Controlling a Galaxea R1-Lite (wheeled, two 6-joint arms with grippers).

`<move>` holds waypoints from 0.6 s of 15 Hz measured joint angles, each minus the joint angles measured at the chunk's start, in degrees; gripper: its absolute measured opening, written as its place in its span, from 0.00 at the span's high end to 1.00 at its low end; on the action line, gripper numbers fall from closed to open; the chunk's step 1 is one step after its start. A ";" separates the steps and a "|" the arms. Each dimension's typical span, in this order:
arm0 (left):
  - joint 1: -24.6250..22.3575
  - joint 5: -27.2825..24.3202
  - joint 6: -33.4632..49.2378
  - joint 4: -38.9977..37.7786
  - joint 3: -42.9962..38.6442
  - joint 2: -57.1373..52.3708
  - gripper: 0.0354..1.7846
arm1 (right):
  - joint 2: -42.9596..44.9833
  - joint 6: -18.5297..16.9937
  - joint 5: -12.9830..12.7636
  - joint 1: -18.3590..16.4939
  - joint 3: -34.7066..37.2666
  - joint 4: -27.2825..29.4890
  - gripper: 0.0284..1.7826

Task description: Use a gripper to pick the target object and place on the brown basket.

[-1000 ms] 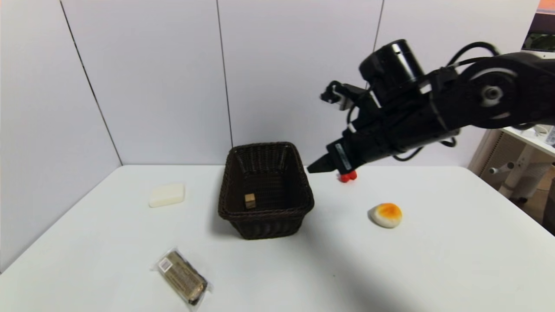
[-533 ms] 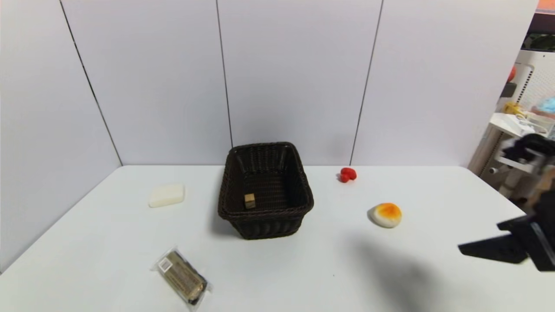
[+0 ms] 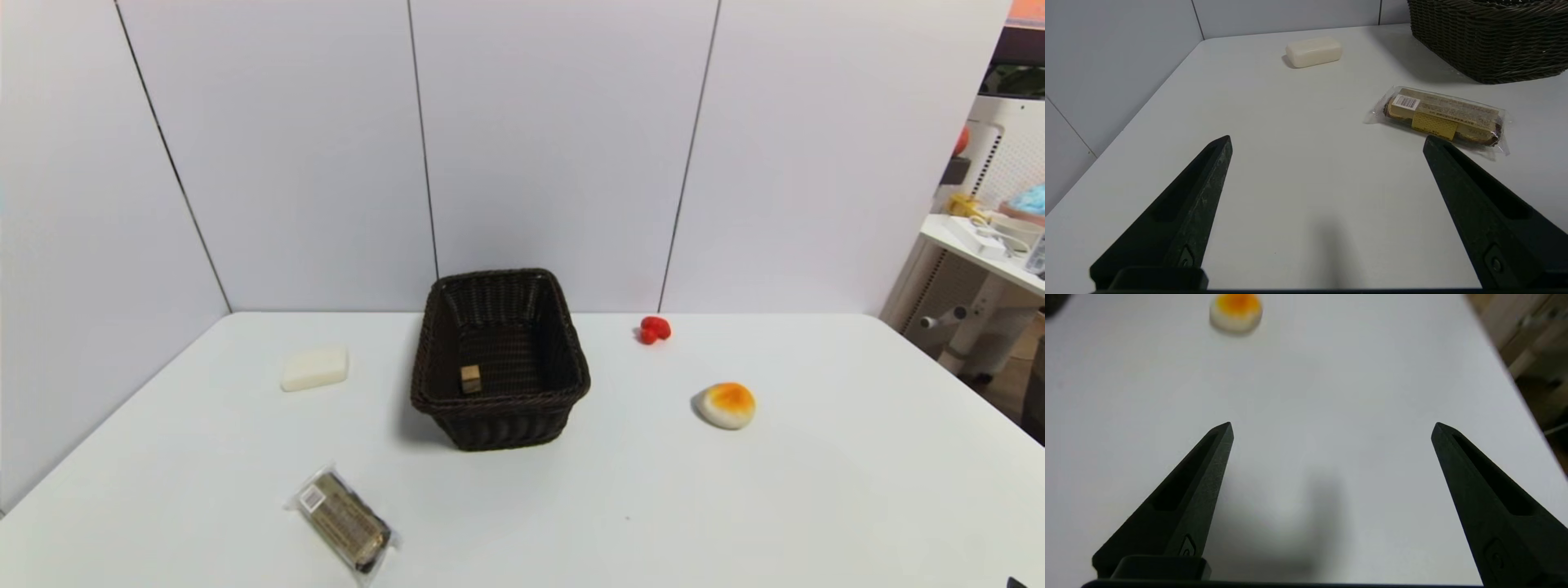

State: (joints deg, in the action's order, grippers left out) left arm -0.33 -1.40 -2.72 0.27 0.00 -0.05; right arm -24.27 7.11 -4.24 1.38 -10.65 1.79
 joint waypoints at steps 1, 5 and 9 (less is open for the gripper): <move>0.00 0.00 0.02 0.00 0.00 0.00 0.06 | 4.32 0.20 -0.29 -0.26 3.55 -5.40 0.06; 0.00 0.02 0.00 0.00 0.00 0.00 0.06 | 19.18 0.44 2.65 -1.05 9.45 -7.59 0.05; 0.00 0.00 0.00 0.00 0.00 0.00 0.06 | 23.50 -1.02 6.35 -1.30 10.54 -1.35 0.05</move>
State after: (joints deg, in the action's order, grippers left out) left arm -0.33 -1.40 -2.72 0.27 0.00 -0.05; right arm -0.77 6.08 2.11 0.07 -0.11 0.44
